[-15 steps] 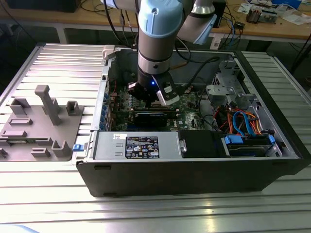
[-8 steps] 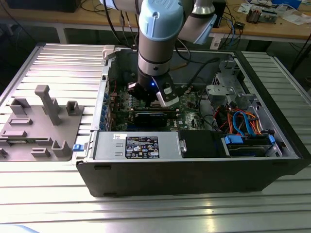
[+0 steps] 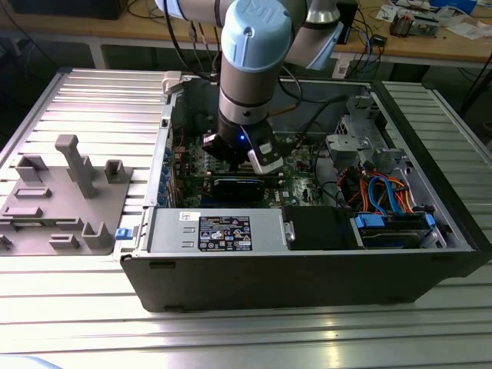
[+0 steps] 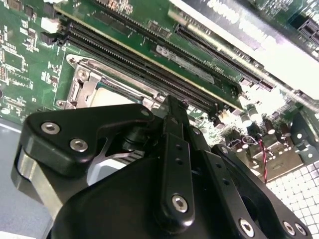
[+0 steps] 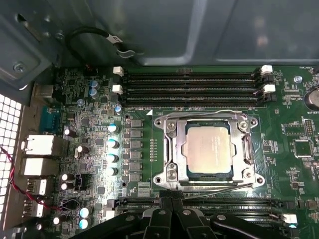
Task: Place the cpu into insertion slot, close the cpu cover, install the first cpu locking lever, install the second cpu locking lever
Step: 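Install the second cpu locking lever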
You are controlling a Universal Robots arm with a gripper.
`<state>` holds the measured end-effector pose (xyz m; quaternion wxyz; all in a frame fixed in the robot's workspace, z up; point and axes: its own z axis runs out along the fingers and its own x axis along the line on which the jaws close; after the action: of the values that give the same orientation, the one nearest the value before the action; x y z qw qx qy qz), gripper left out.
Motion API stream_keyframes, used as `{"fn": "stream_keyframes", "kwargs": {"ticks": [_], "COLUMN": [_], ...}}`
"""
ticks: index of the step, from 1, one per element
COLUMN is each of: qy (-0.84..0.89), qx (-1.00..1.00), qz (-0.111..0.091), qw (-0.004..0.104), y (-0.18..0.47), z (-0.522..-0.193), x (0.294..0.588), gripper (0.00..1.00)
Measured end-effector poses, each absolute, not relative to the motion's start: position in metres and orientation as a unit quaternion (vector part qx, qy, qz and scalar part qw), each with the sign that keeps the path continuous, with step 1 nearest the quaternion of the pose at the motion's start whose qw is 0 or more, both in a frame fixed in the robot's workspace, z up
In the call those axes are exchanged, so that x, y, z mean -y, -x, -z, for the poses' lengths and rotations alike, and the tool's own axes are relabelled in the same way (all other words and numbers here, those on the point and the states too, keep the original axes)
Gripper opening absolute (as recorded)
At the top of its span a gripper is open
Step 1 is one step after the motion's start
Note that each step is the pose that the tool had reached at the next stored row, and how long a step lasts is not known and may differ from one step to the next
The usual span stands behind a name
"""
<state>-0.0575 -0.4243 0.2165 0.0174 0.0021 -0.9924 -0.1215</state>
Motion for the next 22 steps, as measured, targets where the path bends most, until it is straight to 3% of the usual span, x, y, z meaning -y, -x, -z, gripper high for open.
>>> {"fn": "stream_keyframes", "kwargs": {"ticks": [14, 22], "qy": [-0.002, -0.002], "qx": [0.990, 0.990], "qz": [0.141, 0.141], "qw": [0.017, 0.017], "y": [0.0576, 0.0581], "z": [-0.2089, -0.2086], "x": [0.4255, 0.4276], "gripper": [0.11, 0.11]}}
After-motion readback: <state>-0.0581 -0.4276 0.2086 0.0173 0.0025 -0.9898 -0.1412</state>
